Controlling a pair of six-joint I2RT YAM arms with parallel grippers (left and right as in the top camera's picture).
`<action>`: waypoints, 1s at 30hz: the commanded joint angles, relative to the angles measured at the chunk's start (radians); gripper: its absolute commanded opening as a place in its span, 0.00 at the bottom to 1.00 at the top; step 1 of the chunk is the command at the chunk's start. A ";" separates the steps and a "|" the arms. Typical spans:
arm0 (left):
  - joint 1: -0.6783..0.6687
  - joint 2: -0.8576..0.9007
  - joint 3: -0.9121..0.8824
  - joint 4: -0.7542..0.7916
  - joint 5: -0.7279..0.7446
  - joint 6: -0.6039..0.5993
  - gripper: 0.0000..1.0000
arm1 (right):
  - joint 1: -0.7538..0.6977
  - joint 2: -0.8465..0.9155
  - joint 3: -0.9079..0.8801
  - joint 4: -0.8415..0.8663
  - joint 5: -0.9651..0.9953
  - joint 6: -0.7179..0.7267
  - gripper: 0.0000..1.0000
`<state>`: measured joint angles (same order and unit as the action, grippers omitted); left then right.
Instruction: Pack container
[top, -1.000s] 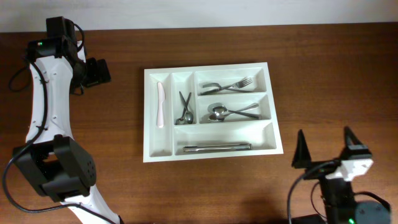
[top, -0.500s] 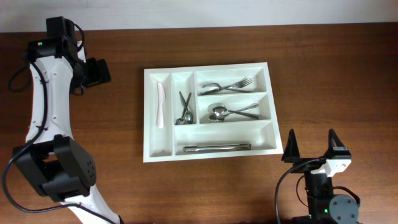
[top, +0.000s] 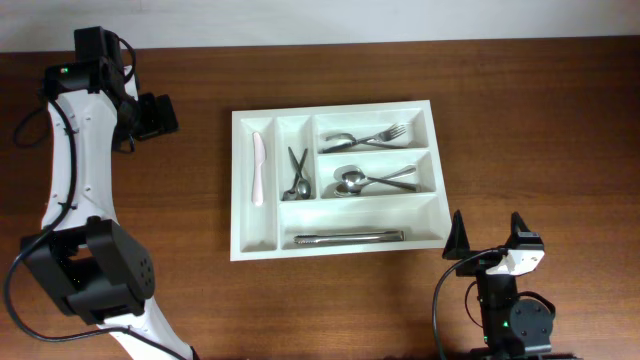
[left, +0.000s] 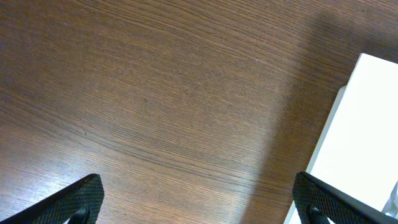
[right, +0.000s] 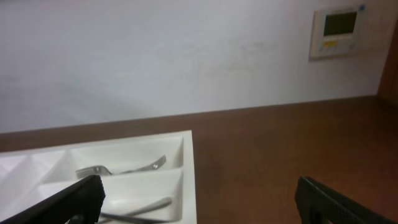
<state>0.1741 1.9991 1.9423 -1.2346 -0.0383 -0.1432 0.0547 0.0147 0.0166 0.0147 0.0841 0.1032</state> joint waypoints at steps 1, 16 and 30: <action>0.001 -0.031 0.019 0.000 -0.003 0.001 0.99 | -0.006 -0.011 -0.011 0.001 -0.004 -0.015 0.99; 0.001 -0.031 0.019 0.000 -0.003 0.002 0.99 | -0.006 -0.011 -0.011 -0.075 -0.001 -0.017 0.99; 0.001 -0.031 0.019 0.000 -0.003 0.002 0.99 | -0.006 -0.008 -0.011 -0.087 -0.001 -0.017 0.99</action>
<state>0.1745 1.9991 1.9423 -1.2346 -0.0383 -0.1432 0.0547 0.0158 0.0120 -0.0666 0.0849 0.0937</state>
